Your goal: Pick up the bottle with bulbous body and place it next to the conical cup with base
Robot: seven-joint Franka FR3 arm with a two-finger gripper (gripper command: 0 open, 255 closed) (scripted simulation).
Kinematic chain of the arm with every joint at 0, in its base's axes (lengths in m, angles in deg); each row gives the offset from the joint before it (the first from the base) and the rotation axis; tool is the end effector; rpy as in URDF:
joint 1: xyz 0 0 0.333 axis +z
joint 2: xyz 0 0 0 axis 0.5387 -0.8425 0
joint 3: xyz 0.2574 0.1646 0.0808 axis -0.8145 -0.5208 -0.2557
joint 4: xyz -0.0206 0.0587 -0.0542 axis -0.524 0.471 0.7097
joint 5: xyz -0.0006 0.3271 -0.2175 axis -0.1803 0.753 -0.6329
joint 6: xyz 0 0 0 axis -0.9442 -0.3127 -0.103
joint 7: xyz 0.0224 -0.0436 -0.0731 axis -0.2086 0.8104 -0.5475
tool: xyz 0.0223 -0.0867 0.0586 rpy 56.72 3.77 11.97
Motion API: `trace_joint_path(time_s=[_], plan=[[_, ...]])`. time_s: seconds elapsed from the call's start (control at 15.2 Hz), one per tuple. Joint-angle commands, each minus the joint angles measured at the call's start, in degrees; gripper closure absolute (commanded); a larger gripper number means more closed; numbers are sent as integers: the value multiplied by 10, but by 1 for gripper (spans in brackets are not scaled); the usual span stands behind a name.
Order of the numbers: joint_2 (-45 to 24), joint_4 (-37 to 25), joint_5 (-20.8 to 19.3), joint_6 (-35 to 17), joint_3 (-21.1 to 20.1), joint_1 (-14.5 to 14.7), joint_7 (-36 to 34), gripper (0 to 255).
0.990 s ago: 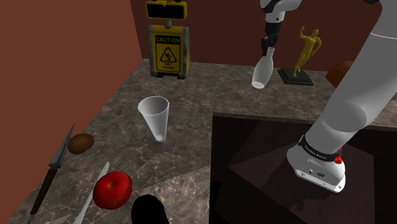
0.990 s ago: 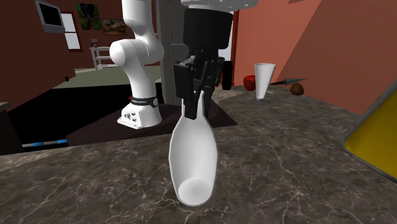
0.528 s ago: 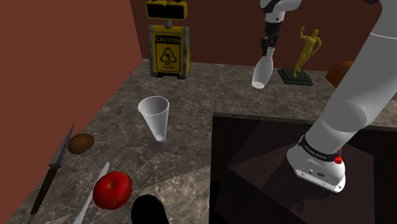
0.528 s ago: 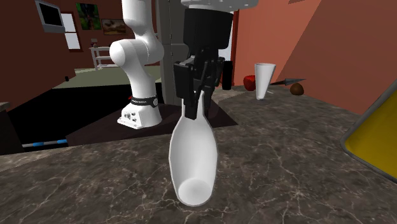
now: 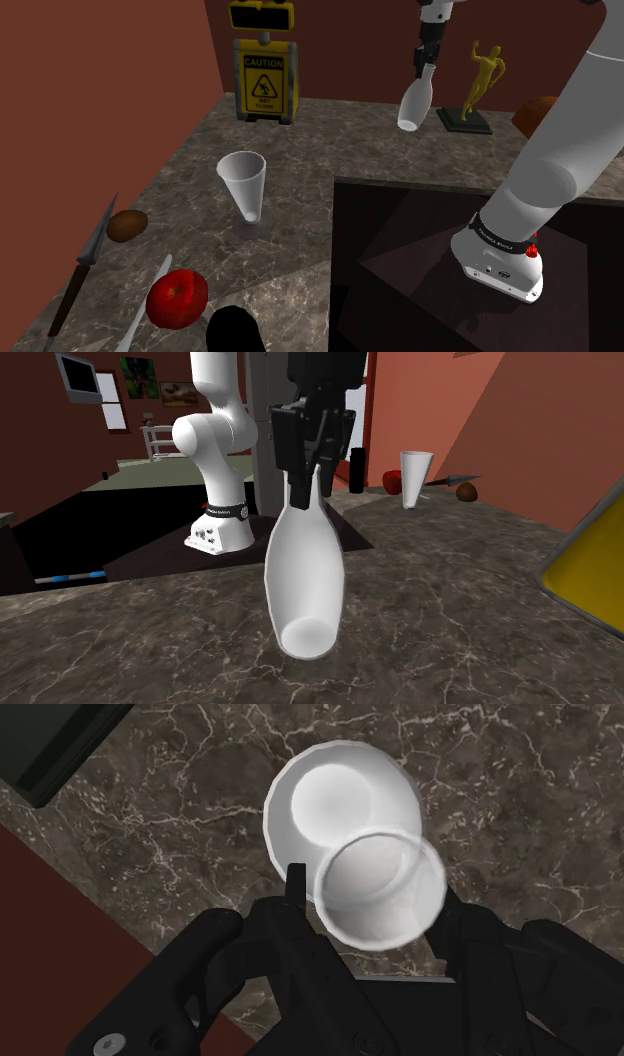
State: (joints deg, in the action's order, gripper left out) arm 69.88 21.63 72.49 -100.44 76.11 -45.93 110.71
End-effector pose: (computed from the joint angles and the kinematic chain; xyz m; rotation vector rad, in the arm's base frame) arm 0.4282 -0.3821 0.4631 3.1219 -0.2572 -0.1747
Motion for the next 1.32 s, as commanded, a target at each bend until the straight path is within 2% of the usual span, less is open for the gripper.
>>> trace_joint_path(time_s=[0.0, 1.25], plan=[[5, -9, -2, 14, 0, 0, 0, 255], [8, -153, -3, 160, 2, -1, 7, 255]])
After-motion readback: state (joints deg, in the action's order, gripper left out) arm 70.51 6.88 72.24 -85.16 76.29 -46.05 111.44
